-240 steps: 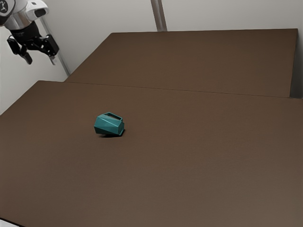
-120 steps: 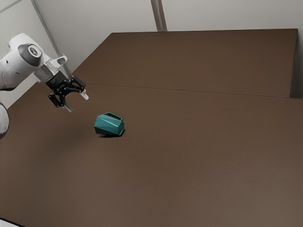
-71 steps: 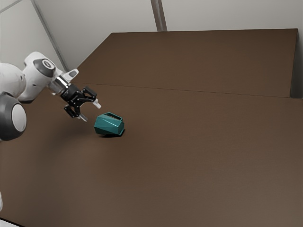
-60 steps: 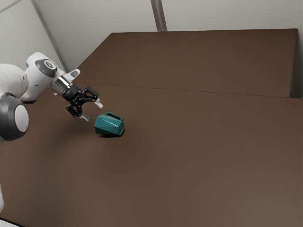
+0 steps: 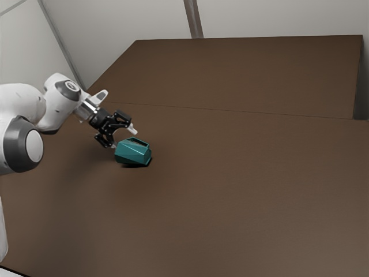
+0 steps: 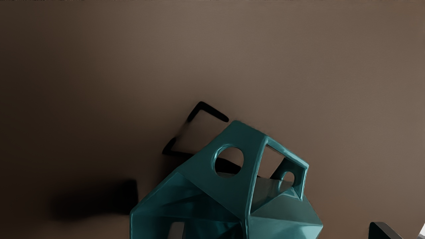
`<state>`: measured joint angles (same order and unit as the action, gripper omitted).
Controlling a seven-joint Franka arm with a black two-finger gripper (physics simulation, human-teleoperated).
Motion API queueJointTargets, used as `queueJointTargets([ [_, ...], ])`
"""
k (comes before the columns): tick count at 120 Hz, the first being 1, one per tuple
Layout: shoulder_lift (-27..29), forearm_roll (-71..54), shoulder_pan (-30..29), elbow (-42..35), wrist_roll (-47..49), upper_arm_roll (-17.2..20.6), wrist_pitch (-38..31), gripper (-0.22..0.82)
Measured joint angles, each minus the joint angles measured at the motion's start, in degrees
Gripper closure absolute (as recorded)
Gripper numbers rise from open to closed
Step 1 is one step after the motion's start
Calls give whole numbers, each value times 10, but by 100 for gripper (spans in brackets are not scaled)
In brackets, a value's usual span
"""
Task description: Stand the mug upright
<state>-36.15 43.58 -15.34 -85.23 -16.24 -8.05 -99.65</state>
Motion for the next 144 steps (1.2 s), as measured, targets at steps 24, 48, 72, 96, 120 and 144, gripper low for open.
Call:
queueJointTargets([
  [24, -1, 24, 2, -4, -5, 1, -8, 28],
  [48, 0, 27, 3, -2, -6, 1, -10, 63],
  [72, 9, 16, 7, 3, -4, 18, -11, 73],
  [96, 26, -5, 19, -1, 9, 22, -13, 77],
  [120, 84, -105, 58, -21, 27, 33, -40, 78],
  [144, 169, -274, 115, -106, 61, 52, -112, 78],
])
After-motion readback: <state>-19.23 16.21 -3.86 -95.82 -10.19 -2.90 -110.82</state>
